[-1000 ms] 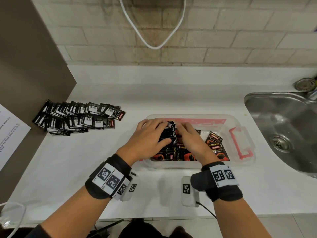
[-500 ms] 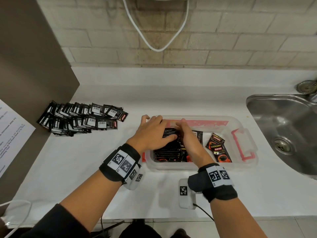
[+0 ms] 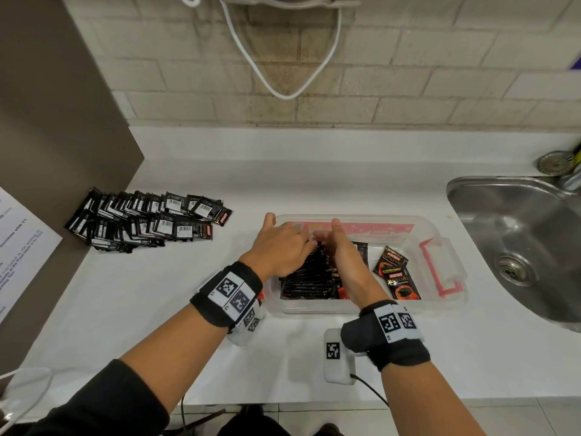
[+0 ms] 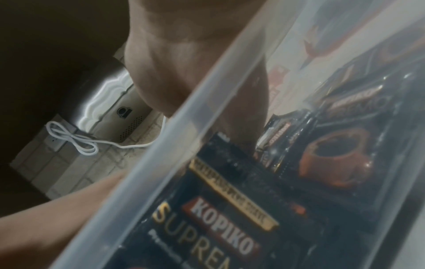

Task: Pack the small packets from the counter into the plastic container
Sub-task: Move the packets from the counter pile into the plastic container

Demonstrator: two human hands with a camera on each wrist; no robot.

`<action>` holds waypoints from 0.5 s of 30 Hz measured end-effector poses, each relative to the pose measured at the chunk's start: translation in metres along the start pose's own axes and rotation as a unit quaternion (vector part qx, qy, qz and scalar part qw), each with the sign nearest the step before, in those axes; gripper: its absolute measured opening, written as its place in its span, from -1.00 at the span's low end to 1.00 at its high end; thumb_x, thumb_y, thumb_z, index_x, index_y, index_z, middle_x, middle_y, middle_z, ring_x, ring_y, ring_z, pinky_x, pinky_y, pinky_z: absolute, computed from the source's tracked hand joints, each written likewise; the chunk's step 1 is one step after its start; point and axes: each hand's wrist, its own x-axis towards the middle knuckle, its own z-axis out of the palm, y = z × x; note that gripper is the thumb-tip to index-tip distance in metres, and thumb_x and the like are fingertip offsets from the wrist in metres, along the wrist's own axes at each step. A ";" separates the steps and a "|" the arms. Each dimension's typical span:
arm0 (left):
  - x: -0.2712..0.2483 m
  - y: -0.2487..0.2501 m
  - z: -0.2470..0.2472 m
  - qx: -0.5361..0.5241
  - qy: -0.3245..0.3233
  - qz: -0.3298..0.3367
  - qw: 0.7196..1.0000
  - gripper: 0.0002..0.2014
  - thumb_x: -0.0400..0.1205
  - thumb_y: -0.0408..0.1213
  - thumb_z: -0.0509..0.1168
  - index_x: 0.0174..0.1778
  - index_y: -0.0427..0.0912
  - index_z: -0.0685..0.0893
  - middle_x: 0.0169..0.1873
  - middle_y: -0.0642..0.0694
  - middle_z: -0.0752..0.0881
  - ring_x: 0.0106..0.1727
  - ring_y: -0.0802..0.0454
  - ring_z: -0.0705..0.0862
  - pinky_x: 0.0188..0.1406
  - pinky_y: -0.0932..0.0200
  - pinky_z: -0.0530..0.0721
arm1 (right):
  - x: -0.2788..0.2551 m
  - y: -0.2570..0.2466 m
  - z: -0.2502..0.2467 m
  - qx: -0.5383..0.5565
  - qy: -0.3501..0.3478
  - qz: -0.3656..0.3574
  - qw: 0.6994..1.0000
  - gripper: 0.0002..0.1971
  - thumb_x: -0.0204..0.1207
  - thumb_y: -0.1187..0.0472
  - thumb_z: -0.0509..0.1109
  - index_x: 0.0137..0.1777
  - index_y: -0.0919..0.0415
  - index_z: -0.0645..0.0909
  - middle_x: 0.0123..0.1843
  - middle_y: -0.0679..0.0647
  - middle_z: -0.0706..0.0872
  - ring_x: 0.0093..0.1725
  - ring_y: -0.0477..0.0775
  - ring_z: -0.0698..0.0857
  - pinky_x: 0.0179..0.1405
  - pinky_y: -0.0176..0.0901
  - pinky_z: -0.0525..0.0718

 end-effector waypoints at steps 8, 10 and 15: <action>-0.003 -0.004 0.004 -0.006 0.030 0.008 1.000 -0.57 0.81 0.02 -0.15 0.08 0.00 0.63 -0.17 0.13 0.57 0.02 0.06 0.59 0.32 -0.12 0.17 | -0.004 -0.003 0.001 0.002 -0.096 0.011 0.995 -0.24 0.67 -0.38 -0.22 0.54 0.08 0.51 0.40 -0.01 0.67 0.32 -0.28 0.63 0.14 -0.46 0.51; -0.004 -0.005 0.006 -0.010 0.045 0.012 0.999 -0.56 0.81 0.01 -0.15 0.14 0.00 0.65 -0.14 0.12 0.53 0.03 0.07 0.58 0.35 -0.12 0.15 | -0.005 -0.003 0.002 0.009 -0.101 0.017 0.995 -0.19 0.62 -0.43 -0.21 0.58 0.08 0.46 0.46 0.02 0.63 0.40 -0.21 0.58 0.27 -0.36 0.49; -0.008 -0.005 0.015 -0.017 0.064 0.014 0.998 -0.58 0.82 0.01 -0.13 0.23 -0.01 0.62 0.00 0.09 0.62 0.09 0.05 0.57 0.48 -0.14 0.12 | -0.005 -0.002 0.003 0.043 -0.122 0.040 0.991 0.01 0.43 -0.58 -0.15 0.76 0.06 0.04 0.77 -0.02 0.11 0.73 -0.05 0.08 0.69 -0.05 0.00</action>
